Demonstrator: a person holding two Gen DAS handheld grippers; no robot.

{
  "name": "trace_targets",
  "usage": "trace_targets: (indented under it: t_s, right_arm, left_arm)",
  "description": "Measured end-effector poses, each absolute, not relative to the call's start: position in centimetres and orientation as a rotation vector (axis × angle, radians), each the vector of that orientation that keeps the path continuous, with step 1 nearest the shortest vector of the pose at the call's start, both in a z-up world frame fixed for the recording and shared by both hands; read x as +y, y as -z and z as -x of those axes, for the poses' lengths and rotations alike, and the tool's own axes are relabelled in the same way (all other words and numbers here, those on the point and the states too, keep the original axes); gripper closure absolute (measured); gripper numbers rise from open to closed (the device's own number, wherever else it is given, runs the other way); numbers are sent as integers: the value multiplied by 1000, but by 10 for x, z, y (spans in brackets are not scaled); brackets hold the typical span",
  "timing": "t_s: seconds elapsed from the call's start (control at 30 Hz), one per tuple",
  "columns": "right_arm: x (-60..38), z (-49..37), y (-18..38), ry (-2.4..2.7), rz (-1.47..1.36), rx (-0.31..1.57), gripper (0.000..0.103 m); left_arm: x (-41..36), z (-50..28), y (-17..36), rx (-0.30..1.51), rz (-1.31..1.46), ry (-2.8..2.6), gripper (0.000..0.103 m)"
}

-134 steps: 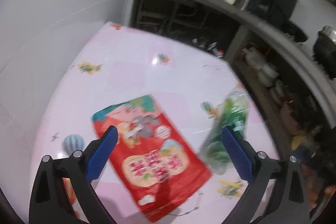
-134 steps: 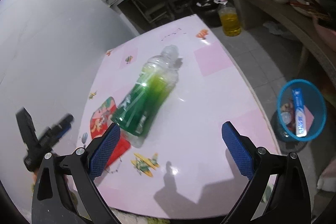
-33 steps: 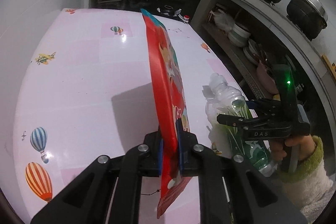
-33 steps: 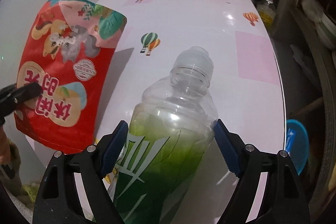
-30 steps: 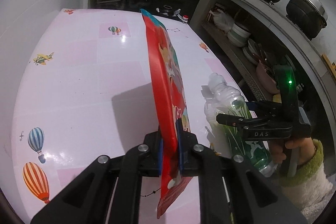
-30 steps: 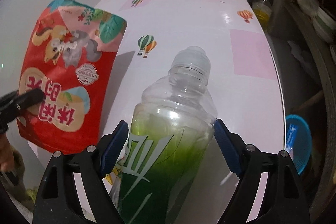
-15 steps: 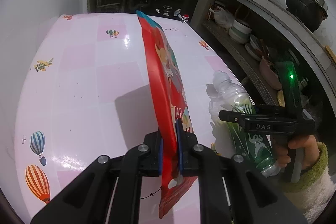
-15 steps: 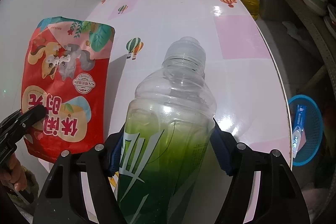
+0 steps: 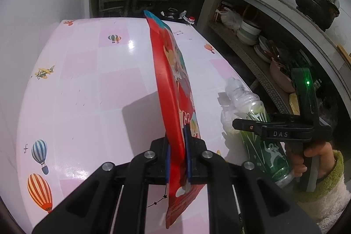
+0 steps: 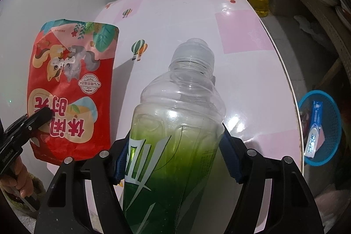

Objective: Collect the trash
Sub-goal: 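Lift the red bag with the left gripper while the right gripper lifts the bottle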

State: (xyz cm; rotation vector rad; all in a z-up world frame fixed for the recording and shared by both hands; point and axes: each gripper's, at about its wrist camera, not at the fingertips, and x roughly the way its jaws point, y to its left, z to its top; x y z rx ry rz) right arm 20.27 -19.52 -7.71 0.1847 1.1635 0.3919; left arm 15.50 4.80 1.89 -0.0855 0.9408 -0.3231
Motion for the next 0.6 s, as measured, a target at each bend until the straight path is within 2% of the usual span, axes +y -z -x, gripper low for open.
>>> trace_targets:
  t_s: [0.6]
  right_arm:
    - [-217, -196, 57, -398, -246, 1096, 37]
  left_arm:
    - [48, -149, -29, 893, 60, 352, 93]
